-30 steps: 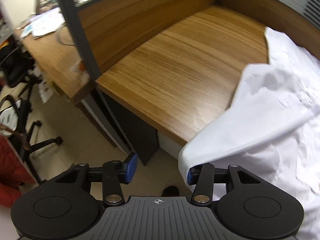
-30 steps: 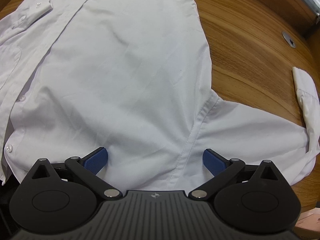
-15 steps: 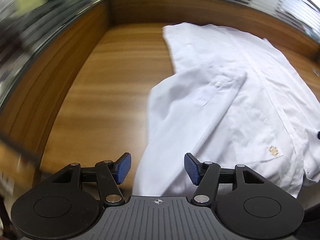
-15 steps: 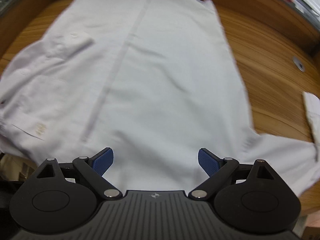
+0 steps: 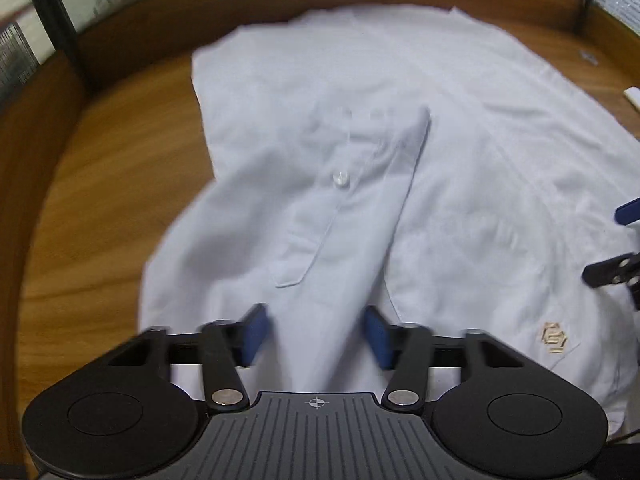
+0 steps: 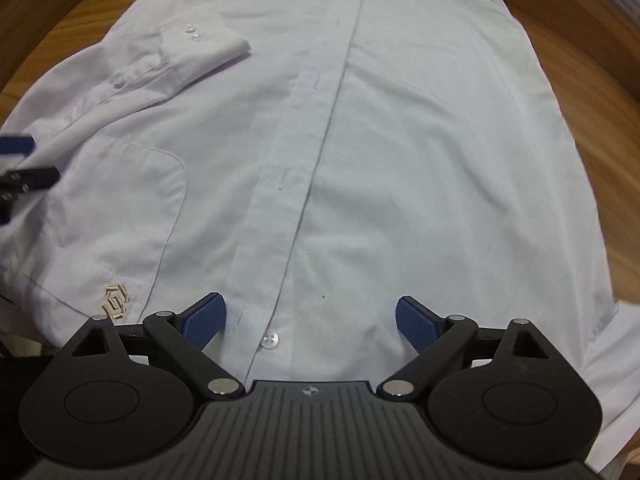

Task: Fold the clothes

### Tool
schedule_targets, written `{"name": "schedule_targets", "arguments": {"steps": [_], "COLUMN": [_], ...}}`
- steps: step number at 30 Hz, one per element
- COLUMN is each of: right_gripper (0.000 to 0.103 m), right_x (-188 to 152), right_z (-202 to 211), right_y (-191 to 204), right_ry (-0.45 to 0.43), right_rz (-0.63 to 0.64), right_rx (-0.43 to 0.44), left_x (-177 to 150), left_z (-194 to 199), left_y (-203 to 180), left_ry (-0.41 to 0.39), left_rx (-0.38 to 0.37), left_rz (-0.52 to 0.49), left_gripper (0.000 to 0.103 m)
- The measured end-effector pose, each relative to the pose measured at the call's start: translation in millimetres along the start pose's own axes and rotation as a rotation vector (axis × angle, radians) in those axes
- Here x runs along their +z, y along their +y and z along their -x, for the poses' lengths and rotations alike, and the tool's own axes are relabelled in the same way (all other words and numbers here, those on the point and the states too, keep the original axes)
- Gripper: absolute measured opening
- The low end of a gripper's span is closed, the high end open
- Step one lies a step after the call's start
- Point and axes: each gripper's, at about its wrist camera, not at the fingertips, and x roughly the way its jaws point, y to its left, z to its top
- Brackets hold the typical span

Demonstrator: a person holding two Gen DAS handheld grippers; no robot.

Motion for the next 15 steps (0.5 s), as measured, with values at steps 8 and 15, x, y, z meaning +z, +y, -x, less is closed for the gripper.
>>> {"name": "schedule_targets", "arguments": {"steps": [8,15], "right_gripper": [0.098,0.099], "right_x": [-8,-15], "right_z": [4,7], "right_y": [-25,-47], "right_ry": [-0.001,-0.002], "right_rz": [-0.052,-0.086], "right_rx": [-0.007,-0.02], "left_x": [10,19], "left_z": [-7,-11], "left_y": [6,-9], "left_ry": [0.001,-0.016], "left_rx": [-0.035,-0.065], "left_rz": [0.052,0.001], "left_gripper": [0.041,0.041]}}
